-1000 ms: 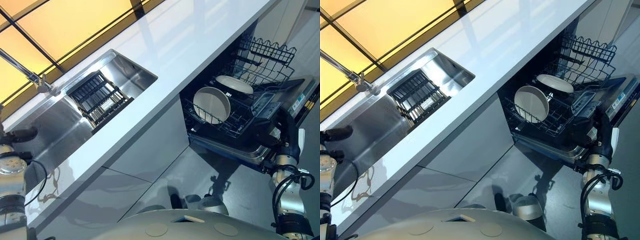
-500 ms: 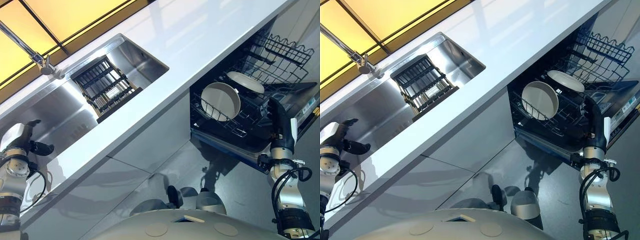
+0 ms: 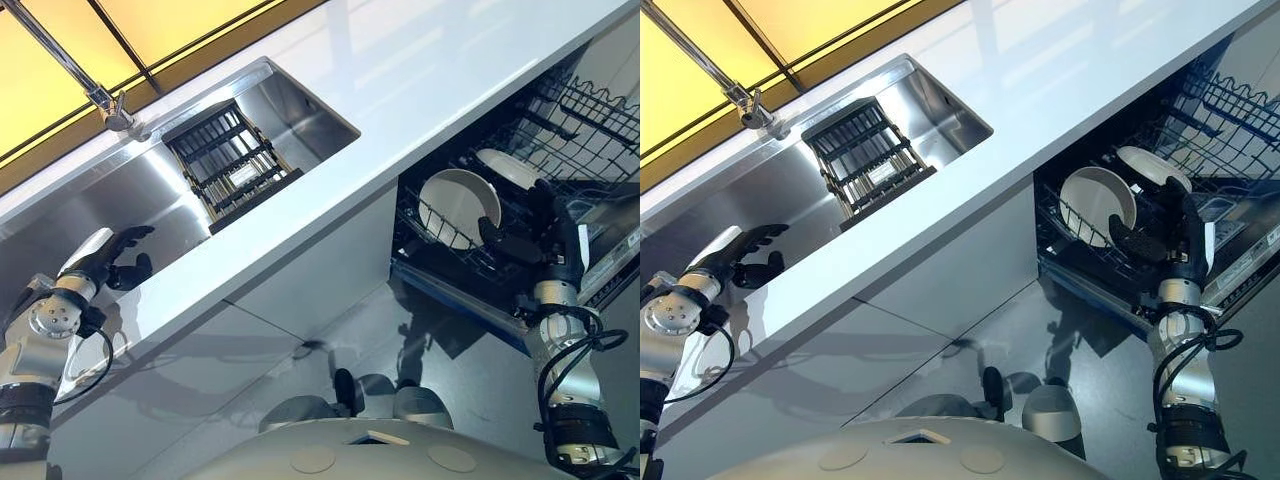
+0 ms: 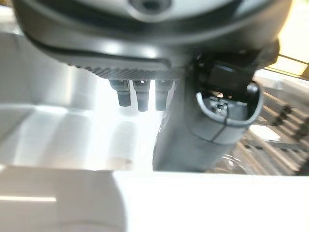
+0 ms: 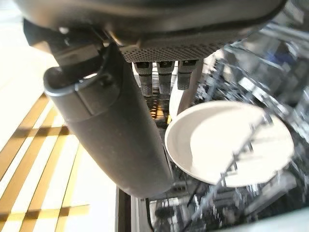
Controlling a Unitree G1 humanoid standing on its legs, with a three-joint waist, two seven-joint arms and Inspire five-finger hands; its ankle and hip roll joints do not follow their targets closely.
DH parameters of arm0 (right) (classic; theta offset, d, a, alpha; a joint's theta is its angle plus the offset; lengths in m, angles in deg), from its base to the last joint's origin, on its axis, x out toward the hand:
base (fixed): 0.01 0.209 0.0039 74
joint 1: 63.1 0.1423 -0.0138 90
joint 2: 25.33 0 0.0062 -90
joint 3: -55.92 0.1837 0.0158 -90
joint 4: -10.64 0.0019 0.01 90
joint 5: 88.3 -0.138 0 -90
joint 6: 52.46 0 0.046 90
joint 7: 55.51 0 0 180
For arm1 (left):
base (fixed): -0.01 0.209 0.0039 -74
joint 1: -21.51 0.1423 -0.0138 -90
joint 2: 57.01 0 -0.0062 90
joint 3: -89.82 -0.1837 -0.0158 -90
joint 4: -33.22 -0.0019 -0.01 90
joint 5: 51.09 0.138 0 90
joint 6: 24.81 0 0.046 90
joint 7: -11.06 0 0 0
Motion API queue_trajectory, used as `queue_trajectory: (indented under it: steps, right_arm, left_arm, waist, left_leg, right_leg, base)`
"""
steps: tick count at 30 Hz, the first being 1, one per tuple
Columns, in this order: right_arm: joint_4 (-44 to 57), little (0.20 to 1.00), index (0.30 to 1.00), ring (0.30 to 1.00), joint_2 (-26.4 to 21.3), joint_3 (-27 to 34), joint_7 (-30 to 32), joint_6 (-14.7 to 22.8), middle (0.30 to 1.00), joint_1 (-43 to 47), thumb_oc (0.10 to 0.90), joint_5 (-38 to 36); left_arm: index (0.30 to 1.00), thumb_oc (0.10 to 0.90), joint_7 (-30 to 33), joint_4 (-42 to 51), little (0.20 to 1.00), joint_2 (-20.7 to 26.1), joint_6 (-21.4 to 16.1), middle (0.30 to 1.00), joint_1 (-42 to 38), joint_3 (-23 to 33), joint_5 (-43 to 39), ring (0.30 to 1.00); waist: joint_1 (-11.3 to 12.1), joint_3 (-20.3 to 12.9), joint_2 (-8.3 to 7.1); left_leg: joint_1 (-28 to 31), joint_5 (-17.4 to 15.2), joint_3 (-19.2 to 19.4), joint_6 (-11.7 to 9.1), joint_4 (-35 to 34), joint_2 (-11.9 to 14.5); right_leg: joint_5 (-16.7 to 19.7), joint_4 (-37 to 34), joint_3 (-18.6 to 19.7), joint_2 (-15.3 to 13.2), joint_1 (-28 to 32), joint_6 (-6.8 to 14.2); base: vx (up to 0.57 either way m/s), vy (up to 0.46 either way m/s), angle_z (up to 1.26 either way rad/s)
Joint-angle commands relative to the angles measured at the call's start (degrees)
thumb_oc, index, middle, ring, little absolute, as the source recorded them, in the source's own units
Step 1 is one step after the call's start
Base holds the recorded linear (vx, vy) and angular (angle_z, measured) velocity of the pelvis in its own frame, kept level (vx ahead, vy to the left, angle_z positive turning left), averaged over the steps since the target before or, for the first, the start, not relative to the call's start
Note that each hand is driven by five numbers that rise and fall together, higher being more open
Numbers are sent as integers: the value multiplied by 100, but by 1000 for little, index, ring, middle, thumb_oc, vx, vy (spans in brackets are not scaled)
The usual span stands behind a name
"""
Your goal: Pick up plates and place into dishwasher.
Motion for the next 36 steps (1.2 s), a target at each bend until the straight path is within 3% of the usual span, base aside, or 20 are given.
queue_trajectory:
  steps: [1,6,9,12,14,17,19,22,24,27,30,36]
  right_arm:
    - [674,900,900,900,77,265,722,642,900,570,800,-596]
    - [563,900,900,900,249,405,1643,765,900,553,800,-816]
    - [588,900,900,900,231,387,2099,1121,900,480,800,-351]
    - [786,900,900,900,141,376,2503,1544,900,448,800,601]
    - [1039,900,900,900,11,372,2794,1844,900,514,800,1703]
    - [1205,900,900,900,-151,350,3047,2039,900,639,800,2787]
    - [1089,900,900,900,-262,434,2879,1943,900,667,800,2585]
    - [790,900,900,900,-281,609,2142,1484,900,620,800,1577]
    - [553,900,900,900,-222,608,1320,878,900,513,800,827]
    - [-7,900,900,900,-189,478,821,398,900,304,800,433]
    - [-386,900,900,900,-188,466,872,320,900,348,800,40]
    - [-1031,900,900,900,-169,478,1816,779,900,691,800,-230]
  left_arm:
    - [900,800,-116,477,900,127,-268,900,-427,-97,-339,900]
    - [900,800,129,655,900,43,-127,900,-451,-166,-300,900]
    - [900,800,241,703,900,33,-57,900,-383,-125,-392,900]
    - [900,800,258,708,900,-71,-27,900,-314,-77,-366,900]
    - [900,800,278,721,900,-157,3,900,-305,-57,-317,900]
    - [900,800,285,657,900,-255,-58,900,-319,-19,-289,900]
    - [900,800,203,590,900,-226,-156,900,-295,75,-290,900]
    - [900,800,97,687,900,-175,-138,900,-237,206,-315,900]
    - [900,800,79,816,900,-116,-58,900,-179,268,-375,900]
    - [900,800,190,953,900,-4,3,900,-64,348,-564,900]
    - [900,800,264,929,900,35,3,900,-84,315,-609,900]
    - [900,800,273,784,900,5,145,900,-347,42,-654,900]
  waist:
    - [48,-272,-244]
    - [18,-295,-189]
    - [0,-282,-129]
    - [-15,-252,-60]
    - [-17,-224,-18]
    - [-4,-207,9]
    - [6,-221,-10]
    - [4,-239,-63]
    - [-1,-229,-99]
    - [7,-174,-180]
    - [44,-129,-228]
    - [120,-4,-188]
  left_leg:
    - [226,-671,126,4,9,-279]
    - [153,-622,126,-34,9,-249]
    - [132,-607,114,-39,9,-242]
    - [123,-593,82,-30,9,-252]
    - [129,-603,49,-7,9,-263]
    - [132,-625,49,9,9,-278]
    - [131,-653,79,13,9,-280]
    - [118,-673,106,17,9,-281]
    - [101,-666,134,18,9,-277]
    - [132,-687,187,37,13,-271]
    - [133,-670,208,44,26,-263]
    - [86,-632,211,48,54,-249]
  right_leg:
    - [208,-40,137,112,-459,131]
    - [278,-140,181,145,-460,112]
    - [265,-142,221,144,-463,98]
    - [245,-112,269,137,-477,94]
    - [225,-74,289,124,-504,98]
    - [194,-27,332,113,-530,124]
    - [179,-25,355,120,-532,139]
    - [196,-29,370,126,-550,159]
    - [209,4,370,121,-586,172]
    - [214,75,291,89,-625,189]
    - [241,95,255,72,-640,193]
    - [277,135,258,67,-718,191]
  base:
    - [-41,-34,15]
    - [-42,-4,12]
    - [-35,34,3]
    - [-21,38,-1]
    - [-10,18,-1]
    - [-4,17,-4]
    - [10,-13,-9]
    - [7,-11,-4]
    - [0,0,0]
    - [28,-25,-2]
    - [50,-49,-2]
    - [42,-30,-3]
